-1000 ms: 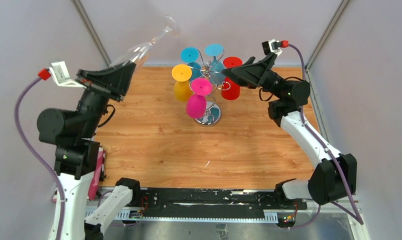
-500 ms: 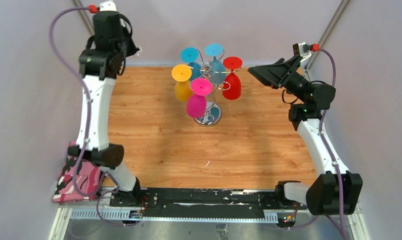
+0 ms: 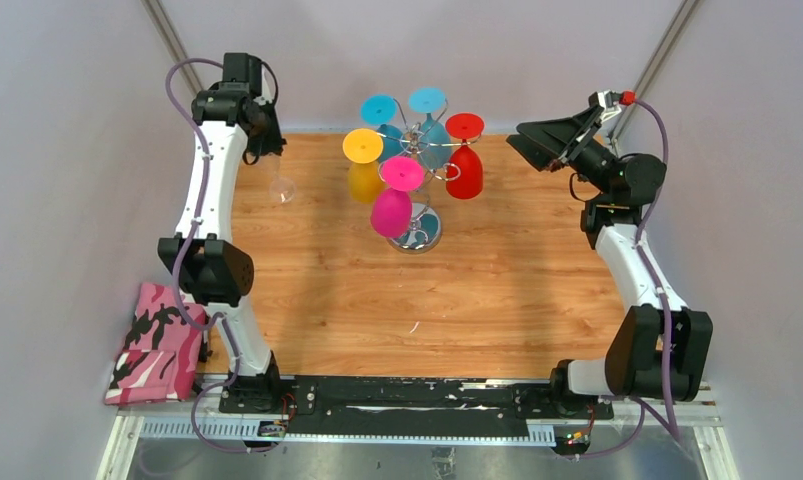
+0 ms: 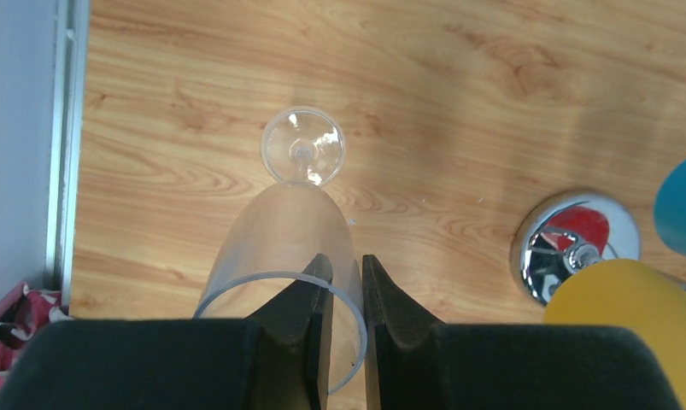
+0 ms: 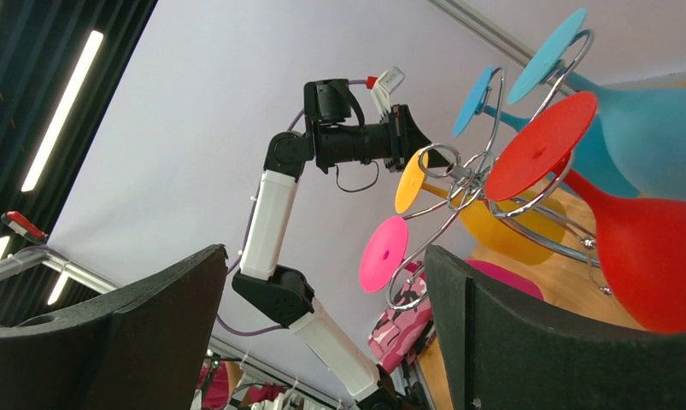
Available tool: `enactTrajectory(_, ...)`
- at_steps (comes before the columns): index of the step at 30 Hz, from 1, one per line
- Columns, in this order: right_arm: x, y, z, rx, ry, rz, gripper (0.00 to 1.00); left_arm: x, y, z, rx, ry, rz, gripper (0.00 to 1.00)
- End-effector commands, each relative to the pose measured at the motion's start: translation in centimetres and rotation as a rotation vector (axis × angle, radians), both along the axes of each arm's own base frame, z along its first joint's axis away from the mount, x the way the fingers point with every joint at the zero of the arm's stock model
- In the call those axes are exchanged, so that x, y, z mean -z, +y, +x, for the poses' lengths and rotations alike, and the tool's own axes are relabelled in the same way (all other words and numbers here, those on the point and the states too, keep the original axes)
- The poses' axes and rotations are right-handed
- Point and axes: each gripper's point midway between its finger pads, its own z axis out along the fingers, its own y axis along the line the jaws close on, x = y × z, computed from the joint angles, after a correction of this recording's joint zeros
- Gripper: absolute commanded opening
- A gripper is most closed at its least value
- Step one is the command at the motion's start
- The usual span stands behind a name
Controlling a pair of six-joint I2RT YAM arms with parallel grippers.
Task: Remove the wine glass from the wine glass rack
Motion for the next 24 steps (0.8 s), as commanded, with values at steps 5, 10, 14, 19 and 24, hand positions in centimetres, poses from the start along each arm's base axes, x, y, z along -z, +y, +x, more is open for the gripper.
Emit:
enactTrajectory(5, 0.5, -1.3, -0.3, 0.014, -0.018, -0.002, 0.90, 4.9, 0.1, -0.4, 0.040, 0.138, 0.022, 0.00)
enactTrajectory(10, 0.6, -1.3, -0.4, 0.013, -0.016, -0.003, 0.90, 7.0, 0.8, 0.0, 0.022, 0.161, 0.059, 0.00)
enactTrajectory(14, 0.7, -1.3, -0.5, 0.012, -0.017, -0.007, 0.90, 8.0, 0.3, 1.2, 0.030, 0.131, 0.035, 0.00)
enactTrajectory(19, 0.8, -1.2, -0.7, 0.016, -0.022, -0.022, 0.90, 9.1, 0.3, 2.6, 0.014, 0.084, 0.026, 0.00)
enactTrajectory(24, 1.2, -1.3, -0.5, 0.025, -0.014, -0.033, 0.90, 10.3, 0.2, 3.0, 0.004, 0.084, 0.021, 0.00)
